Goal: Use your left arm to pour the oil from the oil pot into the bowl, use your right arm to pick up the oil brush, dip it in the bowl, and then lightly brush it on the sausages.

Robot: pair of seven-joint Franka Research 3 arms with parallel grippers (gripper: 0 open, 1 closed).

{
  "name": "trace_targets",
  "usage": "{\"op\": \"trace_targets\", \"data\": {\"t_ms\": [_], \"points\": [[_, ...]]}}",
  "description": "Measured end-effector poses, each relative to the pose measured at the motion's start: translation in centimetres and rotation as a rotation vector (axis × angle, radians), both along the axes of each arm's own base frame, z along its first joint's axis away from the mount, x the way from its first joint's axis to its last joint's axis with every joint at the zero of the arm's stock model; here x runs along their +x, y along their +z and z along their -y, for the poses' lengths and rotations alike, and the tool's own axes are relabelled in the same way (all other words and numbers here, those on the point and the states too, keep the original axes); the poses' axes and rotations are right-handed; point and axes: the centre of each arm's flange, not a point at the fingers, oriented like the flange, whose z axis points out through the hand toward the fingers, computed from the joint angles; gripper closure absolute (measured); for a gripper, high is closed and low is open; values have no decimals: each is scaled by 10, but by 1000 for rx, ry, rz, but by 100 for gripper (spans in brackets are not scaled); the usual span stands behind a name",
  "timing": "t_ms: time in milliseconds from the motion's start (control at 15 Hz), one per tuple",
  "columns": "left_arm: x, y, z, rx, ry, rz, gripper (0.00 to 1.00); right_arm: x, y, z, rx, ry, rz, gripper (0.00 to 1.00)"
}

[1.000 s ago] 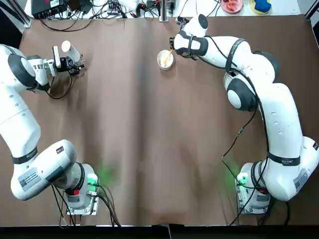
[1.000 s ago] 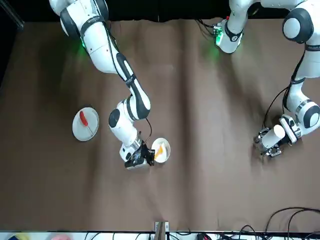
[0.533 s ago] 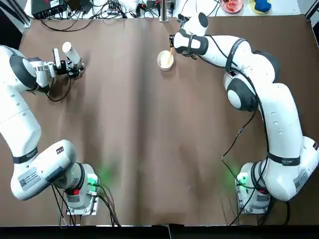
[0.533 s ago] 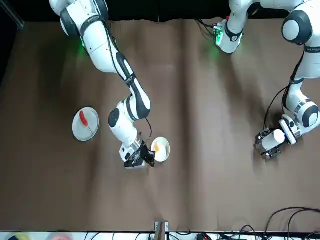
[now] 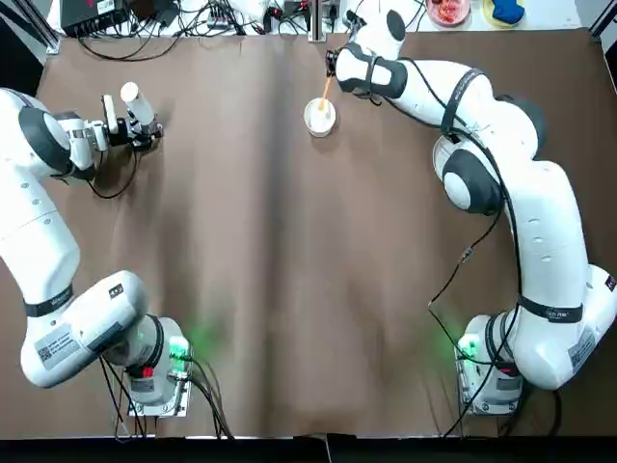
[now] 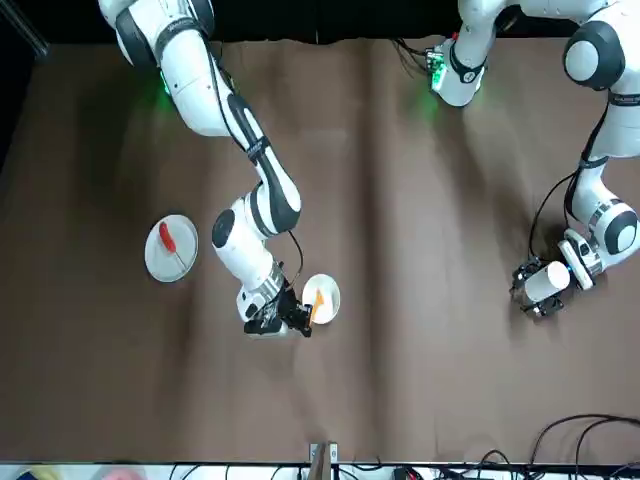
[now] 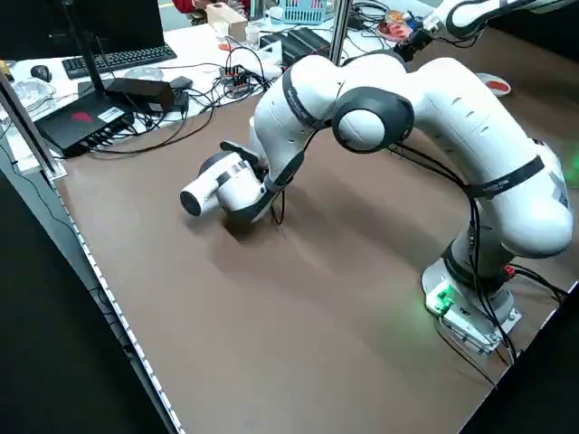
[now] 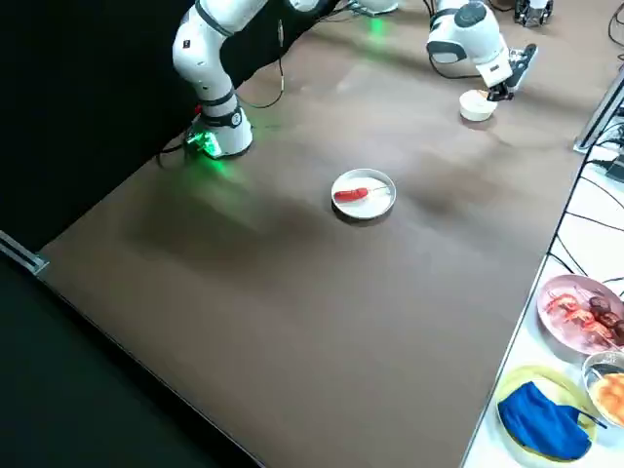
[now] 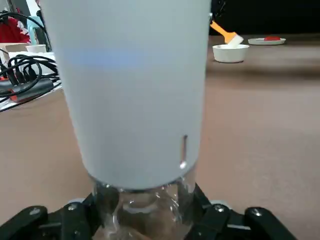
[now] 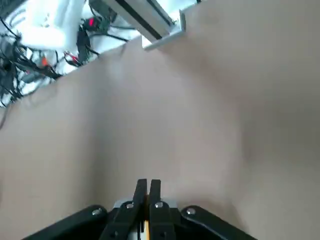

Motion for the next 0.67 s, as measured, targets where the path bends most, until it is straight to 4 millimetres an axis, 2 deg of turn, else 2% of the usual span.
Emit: {"op": "trace_targets", "data": {"t_ms": [133,267,333,400,600,667], "points": [[0,0,0,3,2,0,35,5,19,6,25,-40,5,95],[0,0,-1,9,5,-1,35,16,38,27,43,-88,5,95],[1,-1,-2,13,7,-2,35,22,44,43,44,-102,-17,95],[1,0,-2,15,8,-1,30,29,47,62,40,-109,-53,95],[3,3,-6,24,11,6,3,48,58,131,23,-119,-195,95],[3,4,-10,31,15,7,0,52,66,155,14,-118,-244,95]]}}
